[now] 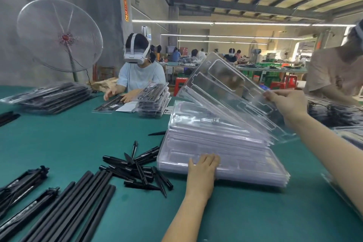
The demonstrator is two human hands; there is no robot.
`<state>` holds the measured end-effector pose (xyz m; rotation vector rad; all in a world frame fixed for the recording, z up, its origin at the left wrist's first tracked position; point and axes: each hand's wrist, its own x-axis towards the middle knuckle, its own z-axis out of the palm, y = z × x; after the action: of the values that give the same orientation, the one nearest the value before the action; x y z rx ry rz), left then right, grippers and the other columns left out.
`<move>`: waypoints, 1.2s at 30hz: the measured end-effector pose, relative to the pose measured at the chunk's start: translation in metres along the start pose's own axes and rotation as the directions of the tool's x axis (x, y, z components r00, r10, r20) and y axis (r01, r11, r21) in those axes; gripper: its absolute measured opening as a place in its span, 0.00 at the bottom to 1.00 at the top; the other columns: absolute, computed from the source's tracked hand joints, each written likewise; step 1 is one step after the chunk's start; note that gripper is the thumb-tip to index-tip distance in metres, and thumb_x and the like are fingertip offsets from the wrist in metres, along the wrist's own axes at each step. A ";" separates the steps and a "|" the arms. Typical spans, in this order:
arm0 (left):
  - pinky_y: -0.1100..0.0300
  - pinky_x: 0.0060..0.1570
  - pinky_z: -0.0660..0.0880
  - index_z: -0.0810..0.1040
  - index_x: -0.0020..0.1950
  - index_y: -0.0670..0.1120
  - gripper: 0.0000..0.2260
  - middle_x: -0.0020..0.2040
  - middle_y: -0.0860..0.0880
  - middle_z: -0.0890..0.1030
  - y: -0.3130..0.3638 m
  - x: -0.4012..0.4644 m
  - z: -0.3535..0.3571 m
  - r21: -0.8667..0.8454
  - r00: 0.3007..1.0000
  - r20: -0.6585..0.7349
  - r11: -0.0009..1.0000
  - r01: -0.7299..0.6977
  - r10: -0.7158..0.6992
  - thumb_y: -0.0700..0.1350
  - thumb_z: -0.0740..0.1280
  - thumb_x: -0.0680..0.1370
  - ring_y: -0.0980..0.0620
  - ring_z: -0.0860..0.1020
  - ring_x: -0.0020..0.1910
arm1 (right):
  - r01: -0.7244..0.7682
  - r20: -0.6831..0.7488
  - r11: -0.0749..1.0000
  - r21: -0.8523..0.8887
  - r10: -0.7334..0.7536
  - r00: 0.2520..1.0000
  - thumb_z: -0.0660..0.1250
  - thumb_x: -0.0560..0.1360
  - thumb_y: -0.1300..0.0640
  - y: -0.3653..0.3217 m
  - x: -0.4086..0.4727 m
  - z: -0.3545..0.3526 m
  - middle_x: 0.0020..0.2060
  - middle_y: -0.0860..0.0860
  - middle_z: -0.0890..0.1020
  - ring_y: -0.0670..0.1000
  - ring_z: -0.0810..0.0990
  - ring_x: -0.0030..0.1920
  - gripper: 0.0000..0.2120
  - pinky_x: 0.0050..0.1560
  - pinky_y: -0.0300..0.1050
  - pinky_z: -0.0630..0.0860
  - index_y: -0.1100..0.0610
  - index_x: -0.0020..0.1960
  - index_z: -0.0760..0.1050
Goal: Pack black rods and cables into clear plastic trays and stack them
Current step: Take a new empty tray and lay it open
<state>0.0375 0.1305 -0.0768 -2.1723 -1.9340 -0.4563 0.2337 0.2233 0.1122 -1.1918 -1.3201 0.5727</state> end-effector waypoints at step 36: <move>0.45 0.67 0.56 0.73 0.66 0.48 0.17 0.68 0.47 0.69 -0.018 0.059 -0.032 -0.322 0.968 0.247 0.939 0.123 -0.042 0.52 0.51 0.83 0.49 0.63 0.70 | 0.786 0.530 0.236 -0.571 -0.625 0.573 0.60 0.80 0.52 0.031 -0.003 0.073 0.37 0.54 0.75 0.57 0.76 0.33 0.13 0.33 0.50 0.69 0.59 0.42 0.73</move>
<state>0.0222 0.1764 -0.0269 -2.4577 -2.2214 -0.6058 0.1740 0.2558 0.0703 -0.9801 -2.2135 -0.7070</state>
